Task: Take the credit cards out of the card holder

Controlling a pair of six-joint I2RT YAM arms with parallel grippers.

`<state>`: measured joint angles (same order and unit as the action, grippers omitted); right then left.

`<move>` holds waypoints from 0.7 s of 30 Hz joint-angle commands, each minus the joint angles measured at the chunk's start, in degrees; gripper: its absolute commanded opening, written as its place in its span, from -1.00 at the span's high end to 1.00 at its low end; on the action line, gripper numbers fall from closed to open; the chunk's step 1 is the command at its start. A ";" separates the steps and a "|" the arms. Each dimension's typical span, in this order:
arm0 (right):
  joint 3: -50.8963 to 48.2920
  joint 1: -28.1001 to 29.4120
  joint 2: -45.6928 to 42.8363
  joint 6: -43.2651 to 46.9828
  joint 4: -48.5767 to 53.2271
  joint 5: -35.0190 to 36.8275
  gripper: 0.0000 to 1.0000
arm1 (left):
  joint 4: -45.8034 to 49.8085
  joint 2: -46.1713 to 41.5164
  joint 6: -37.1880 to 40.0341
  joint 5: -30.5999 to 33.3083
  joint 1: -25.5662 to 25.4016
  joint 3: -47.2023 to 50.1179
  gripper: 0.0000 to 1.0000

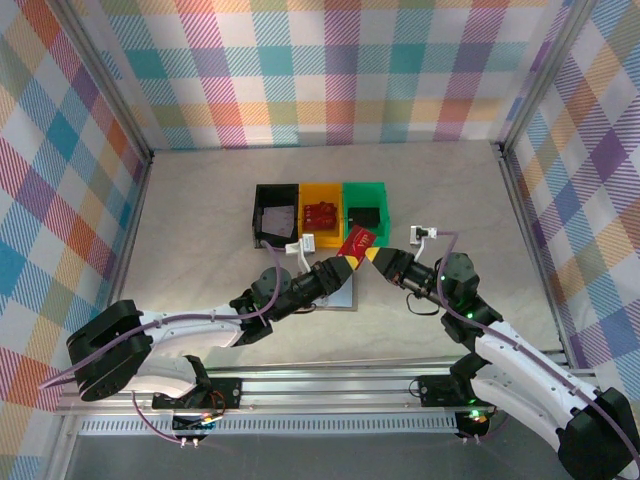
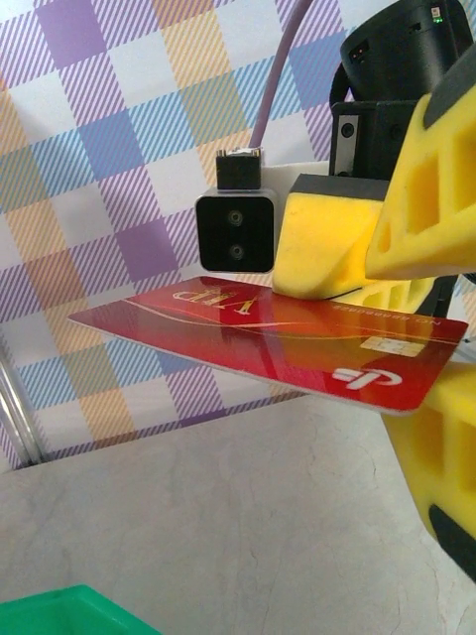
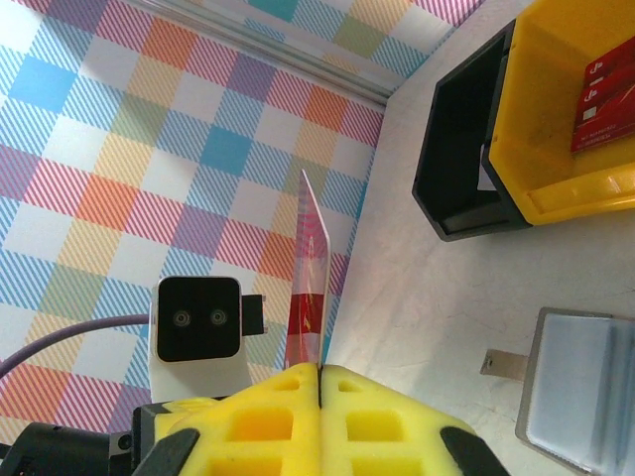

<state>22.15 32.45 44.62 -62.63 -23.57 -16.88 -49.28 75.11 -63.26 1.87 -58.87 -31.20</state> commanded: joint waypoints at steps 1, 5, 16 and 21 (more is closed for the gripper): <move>-1.09 0.69 -0.24 -0.47 -1.37 -0.09 1.00 | -2.44 -2.48 1.01 1.49 -0.63 0.26 0.50; -1.32 0.95 -0.19 -0.56 -1.21 0.01 1.00 | -1.79 -2.95 1.21 2.07 -0.63 0.43 0.58; -0.89 1.22 -0.17 0.26 0.10 -0.17 1.00 | -1.96 -3.00 1.31 2.33 -0.63 0.97 0.87; 1.87 1.24 -1.44 4.12 7.05 -0.61 1.00 | -1.19 -3.09 1.44 1.71 -0.63 0.96 1.00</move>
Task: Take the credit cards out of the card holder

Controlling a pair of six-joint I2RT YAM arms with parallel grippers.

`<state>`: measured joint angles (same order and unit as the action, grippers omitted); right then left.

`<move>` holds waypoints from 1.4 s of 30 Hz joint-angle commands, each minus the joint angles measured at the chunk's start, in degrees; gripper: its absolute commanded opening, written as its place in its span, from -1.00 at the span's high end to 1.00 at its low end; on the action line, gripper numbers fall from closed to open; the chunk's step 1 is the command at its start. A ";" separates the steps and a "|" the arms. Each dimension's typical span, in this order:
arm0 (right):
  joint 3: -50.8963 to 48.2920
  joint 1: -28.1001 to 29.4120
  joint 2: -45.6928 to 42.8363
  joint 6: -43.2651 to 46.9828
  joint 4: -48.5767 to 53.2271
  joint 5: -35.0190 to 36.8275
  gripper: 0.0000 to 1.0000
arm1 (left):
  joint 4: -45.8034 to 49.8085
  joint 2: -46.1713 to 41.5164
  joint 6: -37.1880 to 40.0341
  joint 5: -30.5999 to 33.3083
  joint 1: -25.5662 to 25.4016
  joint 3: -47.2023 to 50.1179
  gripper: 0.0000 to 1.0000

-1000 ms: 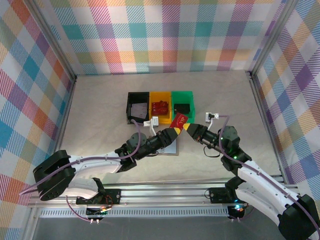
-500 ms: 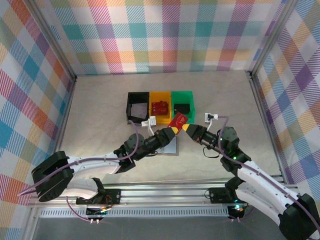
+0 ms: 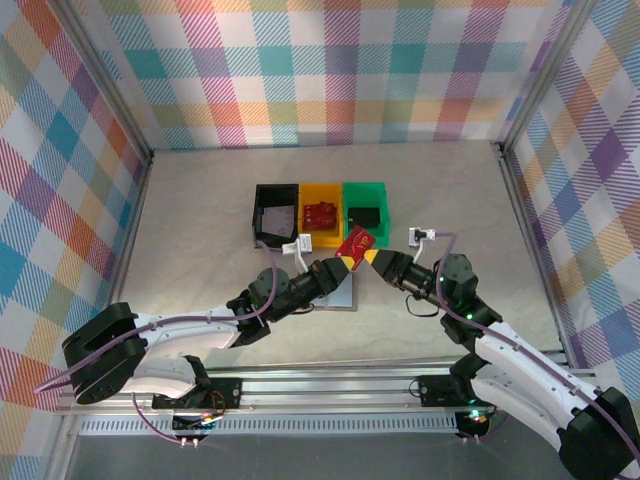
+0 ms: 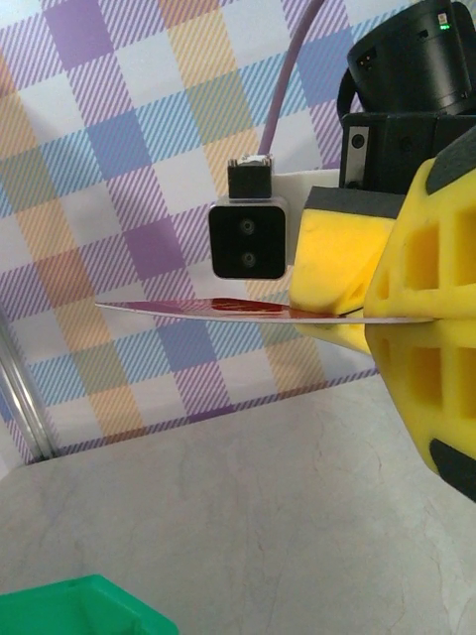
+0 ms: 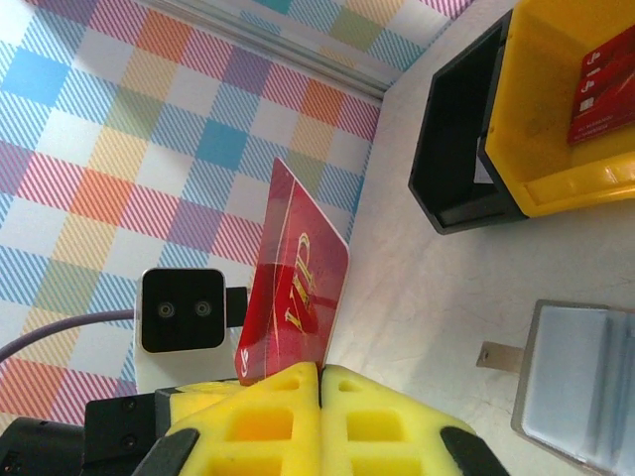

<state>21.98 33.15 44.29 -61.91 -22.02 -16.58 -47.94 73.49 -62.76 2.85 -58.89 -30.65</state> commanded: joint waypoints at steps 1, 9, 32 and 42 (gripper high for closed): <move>2.63 0.52 -1.30 4.15 7.11 -0.91 1.00 | -1.86 -1.75 0.89 0.79 -0.61 0.51 1.00; 8.25 0.04 -0.72 11.89 21.75 -3.02 0.18 | 15.42 -4.90 3.28 -4.30 0.75 -2.78 1.00; 9.16 -7.75 7.72 22.18 12.28 -33.01 -0.41 | 63.36 -20.50 27.66 -41.03 15.31 -11.36 1.00; 7.92 -2.89 8.96 24.38 9.69 -34.75 -0.12 | 57.09 -20.14 26.36 -45.09 15.35 -10.75 1.00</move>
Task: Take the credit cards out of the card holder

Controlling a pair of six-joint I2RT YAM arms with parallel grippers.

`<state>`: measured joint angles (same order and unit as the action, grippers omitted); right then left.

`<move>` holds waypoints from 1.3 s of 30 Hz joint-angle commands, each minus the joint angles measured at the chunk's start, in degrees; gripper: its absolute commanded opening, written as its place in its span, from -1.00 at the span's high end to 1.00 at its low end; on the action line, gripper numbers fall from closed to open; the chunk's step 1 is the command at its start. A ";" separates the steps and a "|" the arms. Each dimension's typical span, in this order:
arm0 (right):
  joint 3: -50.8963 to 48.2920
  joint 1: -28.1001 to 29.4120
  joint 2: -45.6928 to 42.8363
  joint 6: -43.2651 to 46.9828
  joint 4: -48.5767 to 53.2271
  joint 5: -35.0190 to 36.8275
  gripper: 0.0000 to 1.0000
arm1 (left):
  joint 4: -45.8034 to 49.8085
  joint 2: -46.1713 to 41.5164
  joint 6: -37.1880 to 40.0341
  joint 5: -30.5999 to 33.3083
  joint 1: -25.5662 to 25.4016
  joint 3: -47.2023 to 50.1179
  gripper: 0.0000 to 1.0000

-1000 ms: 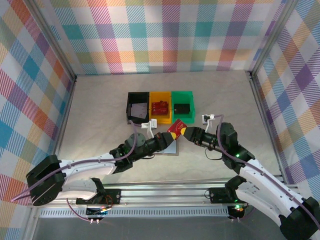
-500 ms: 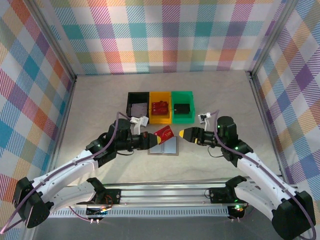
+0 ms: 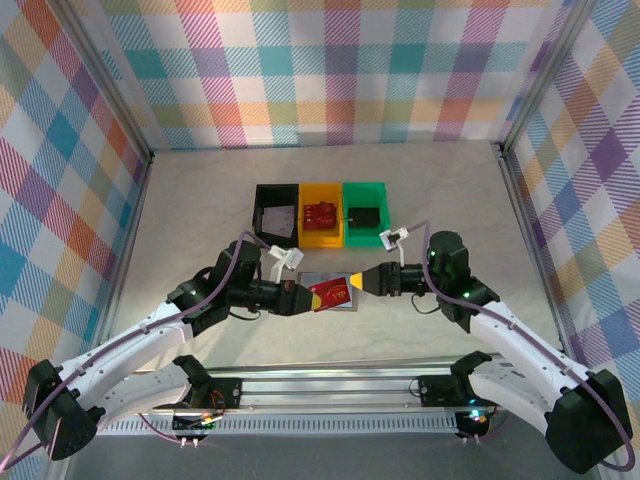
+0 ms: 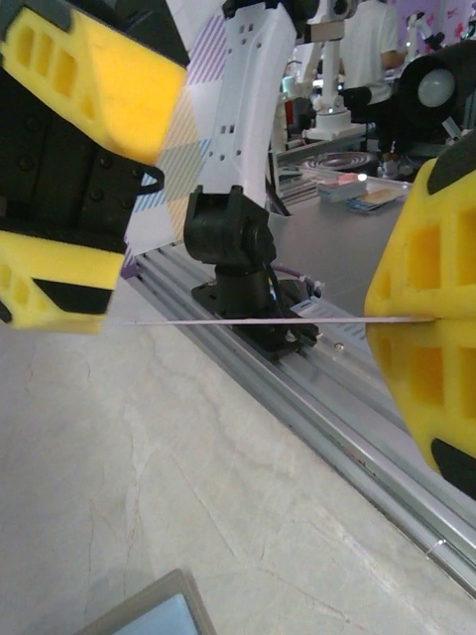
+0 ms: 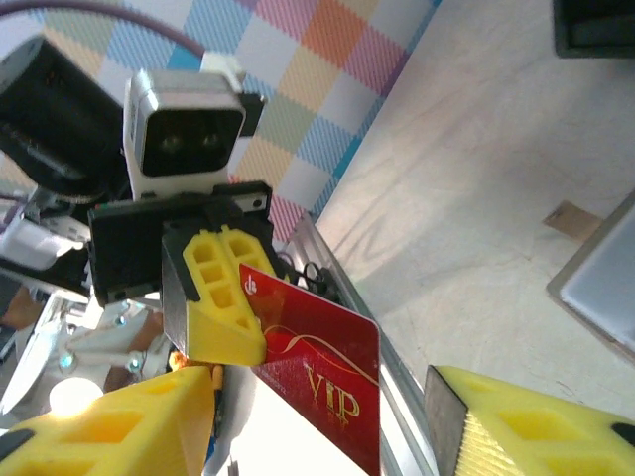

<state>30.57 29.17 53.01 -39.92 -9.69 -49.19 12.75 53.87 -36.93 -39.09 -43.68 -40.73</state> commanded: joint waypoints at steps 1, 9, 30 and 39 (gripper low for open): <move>-0.73 1.32 0.41 2.46 -2.85 -2.24 -0.09 | -4.07 -0.60 0.46 -3.42 0.16 -0.56 1.00; -0.60 2.29 1.30 2.58 -3.78 -3.23 -0.05 | -6.46 -1.23 -0.36 -4.19 0.11 0.47 1.00; -0.86 3.78 0.60 2.28 -4.58 -4.19 0.91 | -9.36 -1.25 -1.17 -4.82 0.14 1.23 0.83; -3.36 3.78 0.45 -3.37 -10.87 -2.32 1.00 | -15.93 -5.00 -4.72 -3.10 0.12 4.47 0.14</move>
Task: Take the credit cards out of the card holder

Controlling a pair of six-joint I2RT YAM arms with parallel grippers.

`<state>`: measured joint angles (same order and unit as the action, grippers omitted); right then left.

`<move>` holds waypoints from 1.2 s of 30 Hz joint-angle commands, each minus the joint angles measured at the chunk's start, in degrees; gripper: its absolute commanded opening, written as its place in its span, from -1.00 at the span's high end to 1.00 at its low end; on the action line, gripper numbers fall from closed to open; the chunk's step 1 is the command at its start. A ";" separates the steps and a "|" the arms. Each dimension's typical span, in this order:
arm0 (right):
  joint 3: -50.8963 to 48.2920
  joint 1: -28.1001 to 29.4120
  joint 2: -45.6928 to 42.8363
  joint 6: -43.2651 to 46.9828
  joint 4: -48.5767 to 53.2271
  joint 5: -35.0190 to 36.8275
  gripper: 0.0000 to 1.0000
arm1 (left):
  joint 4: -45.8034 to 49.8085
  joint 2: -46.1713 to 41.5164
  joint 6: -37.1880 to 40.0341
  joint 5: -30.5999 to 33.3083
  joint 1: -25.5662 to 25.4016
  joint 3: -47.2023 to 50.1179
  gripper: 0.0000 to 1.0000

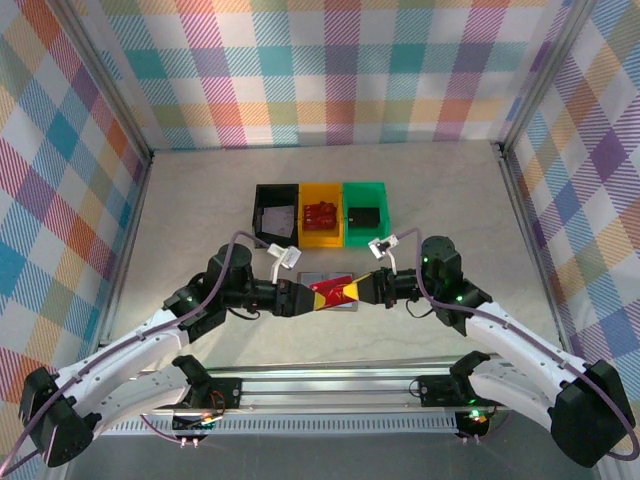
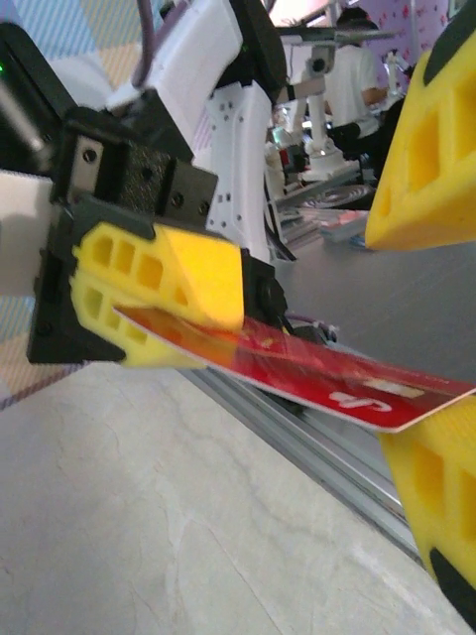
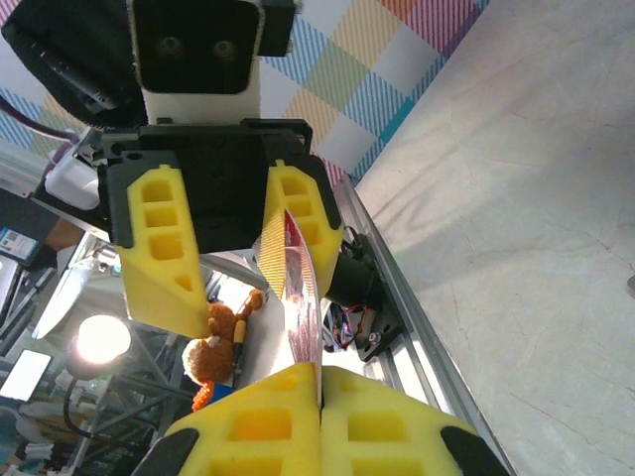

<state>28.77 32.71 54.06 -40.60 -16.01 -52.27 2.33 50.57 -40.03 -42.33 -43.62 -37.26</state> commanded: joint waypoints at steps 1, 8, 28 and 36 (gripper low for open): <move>-1.88 0.25 -0.69 -3.58 -5.62 0.85 1.00 | -6.19 -1.93 -2.01 0.23 0.04 1.26 0.13; -2.83 0.43 -1.75 -7.29 -8.10 2.92 1.00 | -10.77 -2.46 -4.31 0.40 0.03 3.02 0.16; -2.91 4.12 -3.05 -9.75 -7.21 7.53 1.00 | -12.53 -3.68 -5.04 2.87 0.06 3.42 0.70; -1.39 4.29 -3.58 -7.21 -1.57 9.60 0.96 | -10.55 -4.01 -4.05 3.90 0.05 3.00 1.00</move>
<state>26.02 36.47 50.78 -50.06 -22.44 -44.75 -5.56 48.14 -45.39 -38.15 -43.62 -33.71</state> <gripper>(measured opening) 0.038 0.064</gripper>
